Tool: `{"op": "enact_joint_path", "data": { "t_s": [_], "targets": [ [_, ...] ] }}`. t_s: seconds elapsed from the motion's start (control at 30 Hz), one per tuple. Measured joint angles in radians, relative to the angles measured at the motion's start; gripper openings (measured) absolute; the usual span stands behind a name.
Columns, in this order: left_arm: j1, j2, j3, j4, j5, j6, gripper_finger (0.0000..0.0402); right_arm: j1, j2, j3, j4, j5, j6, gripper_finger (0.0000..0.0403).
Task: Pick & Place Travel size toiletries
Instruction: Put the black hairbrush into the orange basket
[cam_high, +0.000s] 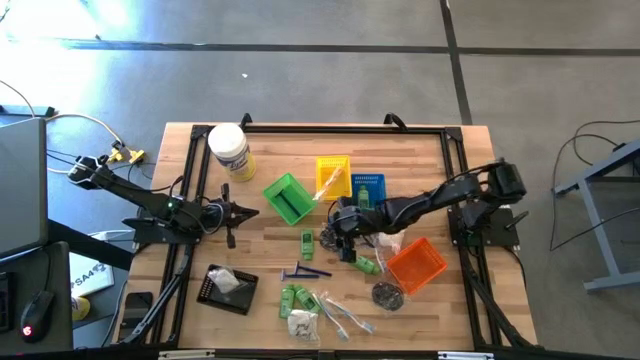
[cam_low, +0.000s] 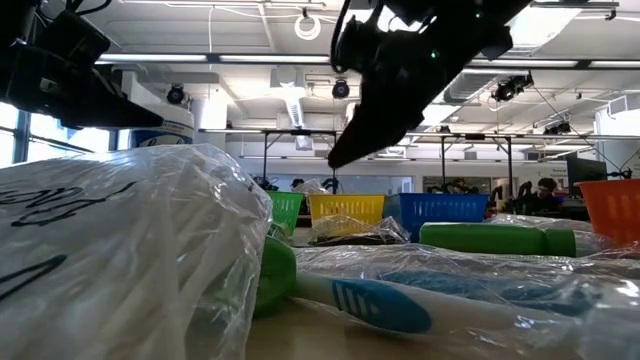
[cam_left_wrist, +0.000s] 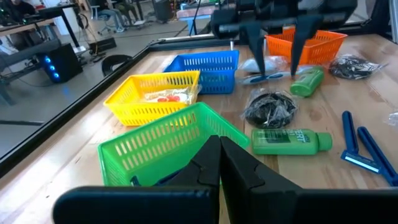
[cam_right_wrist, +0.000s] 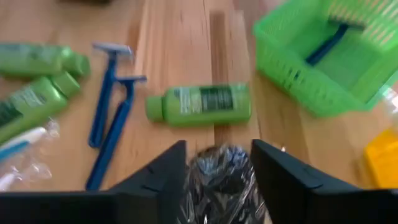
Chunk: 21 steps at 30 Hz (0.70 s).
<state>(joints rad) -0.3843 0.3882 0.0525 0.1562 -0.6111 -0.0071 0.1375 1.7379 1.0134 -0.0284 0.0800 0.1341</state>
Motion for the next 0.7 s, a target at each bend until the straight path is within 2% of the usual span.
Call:
{"op": "enact_joint_path", "data": {
  "t_s": [0.1,0.2,0.27,0.53,0.7],
  "targets": [
    [0.0,0.0,0.0,0.002,0.0,0.0,0.0,0.0,0.044,0.019,0.002,0.0,0.022,0.0214],
    [0.0,0.0,0.0,0.005,0.0,0.0,0.0,0.0,0.077,0.028,0.001,-0.001,0.03,0.0229],
    [0.0,0.0,0.0,0.007,0.0,0.0,0.0,0.0,0.093,0.028,0.001,0.001,0.03,0.0232],
    [0.0,0.0,0.001,0.008,0.0,0.0,0.0,0.0,0.104,0.028,-0.027,0.123,0.031,0.0228],
    [0.0,0.0,0.001,0.008,0.0,0.002,0.0,0.0,0.132,0.029,-0.021,0.094,0.03,0.0229]
  ]
}}
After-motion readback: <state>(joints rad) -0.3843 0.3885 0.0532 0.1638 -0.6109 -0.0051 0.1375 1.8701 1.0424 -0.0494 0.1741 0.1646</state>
